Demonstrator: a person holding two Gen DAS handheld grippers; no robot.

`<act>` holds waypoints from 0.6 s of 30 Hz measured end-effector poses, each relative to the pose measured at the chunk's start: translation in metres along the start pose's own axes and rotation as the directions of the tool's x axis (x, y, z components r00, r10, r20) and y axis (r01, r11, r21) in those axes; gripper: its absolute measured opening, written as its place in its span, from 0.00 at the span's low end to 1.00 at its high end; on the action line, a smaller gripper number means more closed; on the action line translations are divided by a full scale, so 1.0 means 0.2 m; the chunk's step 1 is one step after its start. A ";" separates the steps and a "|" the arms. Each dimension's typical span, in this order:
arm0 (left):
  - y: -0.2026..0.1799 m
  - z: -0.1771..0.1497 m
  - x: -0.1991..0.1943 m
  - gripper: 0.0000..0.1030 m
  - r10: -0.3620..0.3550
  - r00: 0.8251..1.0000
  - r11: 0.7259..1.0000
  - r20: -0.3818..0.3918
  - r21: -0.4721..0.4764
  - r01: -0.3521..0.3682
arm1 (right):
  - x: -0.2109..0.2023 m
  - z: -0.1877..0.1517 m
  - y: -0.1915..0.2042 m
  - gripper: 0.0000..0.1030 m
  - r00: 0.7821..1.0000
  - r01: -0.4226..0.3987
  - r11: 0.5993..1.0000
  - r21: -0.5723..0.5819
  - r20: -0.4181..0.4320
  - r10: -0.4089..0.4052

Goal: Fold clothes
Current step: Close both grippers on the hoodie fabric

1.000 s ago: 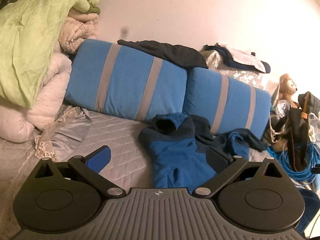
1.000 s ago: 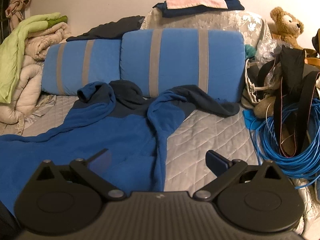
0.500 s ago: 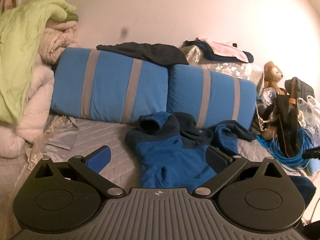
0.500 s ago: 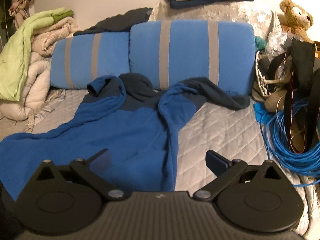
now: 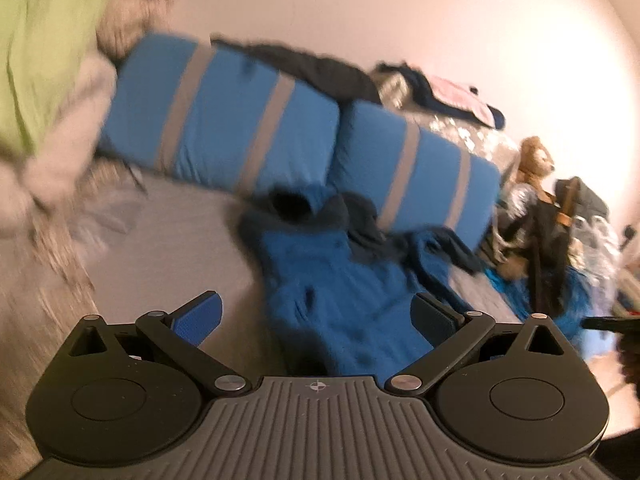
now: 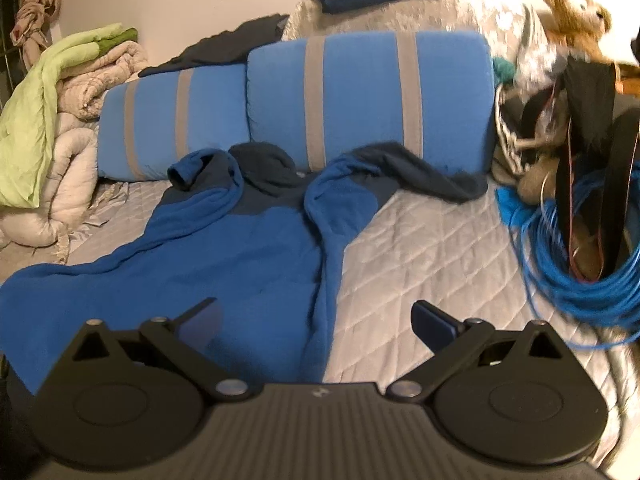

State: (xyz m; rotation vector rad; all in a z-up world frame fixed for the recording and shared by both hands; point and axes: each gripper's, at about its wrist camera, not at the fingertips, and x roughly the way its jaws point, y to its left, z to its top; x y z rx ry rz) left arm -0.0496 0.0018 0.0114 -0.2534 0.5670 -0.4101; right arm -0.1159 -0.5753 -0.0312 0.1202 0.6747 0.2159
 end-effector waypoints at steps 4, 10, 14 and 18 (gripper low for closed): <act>0.06 -0.08 0.05 1.00 -0.088 0.994 0.994 -0.072 -0.073 0.082 | 0.03 -0.07 -0.05 1.00 0.998 -0.060 0.998 0.036 -0.032 0.061; 0.13 -0.18 0.12 0.69 -0.213 0.965 0.961 -0.151 -0.209 0.180 | 0.09 -0.16 -0.14 1.00 0.975 -0.202 0.960 0.193 -0.057 0.216; 0.14 -0.23 0.14 0.44 -0.247 0.953 0.949 -0.177 -0.246 0.200 | 0.16 -0.23 -0.19 1.00 0.955 -0.252 0.925 0.285 -0.079 0.285; 0.13 -0.25 0.16 0.35 -0.275 0.941 0.940 -0.198 -0.259 0.221 | 0.20 -0.30 -0.27 0.98 0.928 -0.314 0.842 0.438 -0.045 0.369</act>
